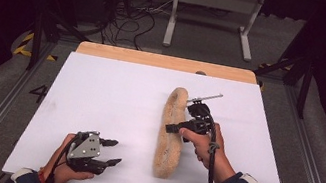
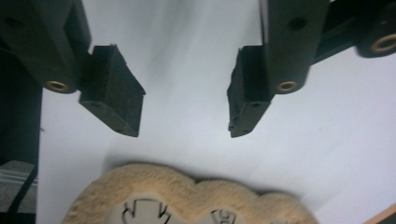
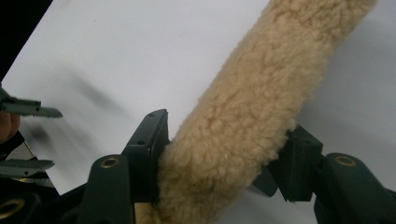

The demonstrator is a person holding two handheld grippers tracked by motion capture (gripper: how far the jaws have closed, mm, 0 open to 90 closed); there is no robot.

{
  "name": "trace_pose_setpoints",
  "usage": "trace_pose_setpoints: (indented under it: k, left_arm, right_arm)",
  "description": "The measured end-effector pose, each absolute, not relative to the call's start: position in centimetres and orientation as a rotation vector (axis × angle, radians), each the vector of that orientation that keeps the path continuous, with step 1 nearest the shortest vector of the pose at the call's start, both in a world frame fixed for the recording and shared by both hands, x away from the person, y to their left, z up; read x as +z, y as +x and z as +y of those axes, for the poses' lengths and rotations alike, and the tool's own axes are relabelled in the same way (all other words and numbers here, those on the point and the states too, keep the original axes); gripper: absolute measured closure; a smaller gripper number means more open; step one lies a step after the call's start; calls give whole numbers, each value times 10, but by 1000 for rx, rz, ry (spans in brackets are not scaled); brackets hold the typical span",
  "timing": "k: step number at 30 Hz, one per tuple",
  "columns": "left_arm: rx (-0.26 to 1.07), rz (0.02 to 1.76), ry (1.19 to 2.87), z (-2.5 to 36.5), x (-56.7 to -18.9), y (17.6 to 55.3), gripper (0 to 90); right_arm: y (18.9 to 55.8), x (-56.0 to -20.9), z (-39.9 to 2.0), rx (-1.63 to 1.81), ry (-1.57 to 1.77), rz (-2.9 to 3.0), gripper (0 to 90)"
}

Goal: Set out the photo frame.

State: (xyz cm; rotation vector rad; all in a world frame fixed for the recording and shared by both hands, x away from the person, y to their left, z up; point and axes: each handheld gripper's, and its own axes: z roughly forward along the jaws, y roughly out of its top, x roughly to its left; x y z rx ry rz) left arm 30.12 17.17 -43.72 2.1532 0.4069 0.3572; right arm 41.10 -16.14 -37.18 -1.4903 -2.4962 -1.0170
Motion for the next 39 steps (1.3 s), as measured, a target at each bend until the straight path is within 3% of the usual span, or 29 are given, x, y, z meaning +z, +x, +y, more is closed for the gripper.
trace_pose_setpoints:
  k: [5,8,14,20,27,39]
  left_arm:
    - [422,540,2176,187,-449,303,202]
    - [419,625,2158,198,-452,304,156]
    - [421,720,2155,217,-457,305,144]
    - [433,707,2151,218,-456,303,150]
    - [398,698,2129,214,-455,303,158]
    - [365,697,2110,216,-454,304,161]
  right_arm:
    - [409,-369,-163,-1011,-1461,-2531,502]
    - [408,-367,-163,-1000,-1449,-2550,528]
    - [409,-366,-160,-982,-1433,-2586,526]
    - [413,-368,-152,-953,-1416,-2611,501]
    - [411,-363,-155,-949,-1411,-2659,620]
    - [409,-355,-139,-878,-1156,-2831,653]
